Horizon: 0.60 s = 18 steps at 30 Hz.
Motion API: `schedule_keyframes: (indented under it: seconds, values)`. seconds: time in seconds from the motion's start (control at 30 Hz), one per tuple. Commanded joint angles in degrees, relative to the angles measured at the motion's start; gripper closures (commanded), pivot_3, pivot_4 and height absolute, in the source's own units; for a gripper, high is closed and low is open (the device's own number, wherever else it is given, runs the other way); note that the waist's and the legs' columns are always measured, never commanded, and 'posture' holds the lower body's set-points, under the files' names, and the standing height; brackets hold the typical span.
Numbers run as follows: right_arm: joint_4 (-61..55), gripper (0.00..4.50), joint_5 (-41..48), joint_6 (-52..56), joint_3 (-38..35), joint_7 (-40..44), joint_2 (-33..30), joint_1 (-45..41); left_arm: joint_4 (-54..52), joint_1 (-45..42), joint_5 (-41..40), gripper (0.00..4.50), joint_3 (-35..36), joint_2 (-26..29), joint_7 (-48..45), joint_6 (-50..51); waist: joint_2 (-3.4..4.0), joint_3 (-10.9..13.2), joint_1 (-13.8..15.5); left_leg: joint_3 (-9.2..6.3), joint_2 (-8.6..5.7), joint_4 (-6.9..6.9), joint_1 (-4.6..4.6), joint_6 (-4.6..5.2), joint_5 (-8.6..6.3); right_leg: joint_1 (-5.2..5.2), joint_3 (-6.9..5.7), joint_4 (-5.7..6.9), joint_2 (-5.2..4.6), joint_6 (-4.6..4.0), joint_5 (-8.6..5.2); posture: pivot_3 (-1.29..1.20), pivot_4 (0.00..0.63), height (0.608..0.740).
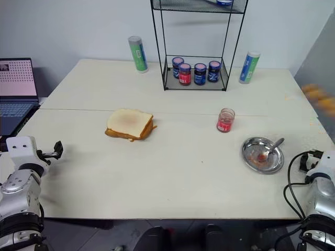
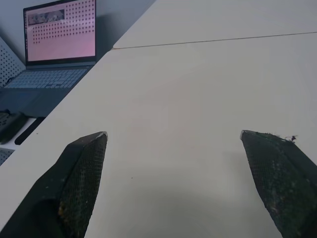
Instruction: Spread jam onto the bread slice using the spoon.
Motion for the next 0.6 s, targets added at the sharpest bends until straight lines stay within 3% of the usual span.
schedule_keyframes:
  seconds: [0.03,0.43,0.6]
  values:
    - [0.6,0.00,0.0,-0.4,-1.0,-0.6,-0.6,0.2,-0.2,-0.2,0.4,0.00,0.8,1.8,0.2,-0.3,0.00,0.0,0.0,0.00,0.00,0.00,0.00,0.00,0.00,0.00,0.00,0.00,0.00,0.00,0.00,0.00,0.150,0.740]
    - [-0.7,0.00,0.0,-1.1,-1.4,-1.0,-1.0,0.1,-0.4,-0.8,-0.3,0.00,0.4,2.3,-1.4,-0.4,0.00,0.0,0.0,0.00,0.00,0.00,0.00,0.00,0.00,0.00,0.00,0.00,-0.01,0.00,0.00,0.00,0.150,0.740]
    - [-8.7,0.00,2.1,-0.1,-3.0,-0.5,-2.0,-0.8,-0.5,-2.0,-1.1,0.00,1.0,4.0,-3.8,0.1,0.07,0.0,0.0,0.01,0.00,-0.01,-0.01,0.00,0.00,-0.02,0.01,0.01,-0.01,0.00,0.00,0.00,0.150,0.740]
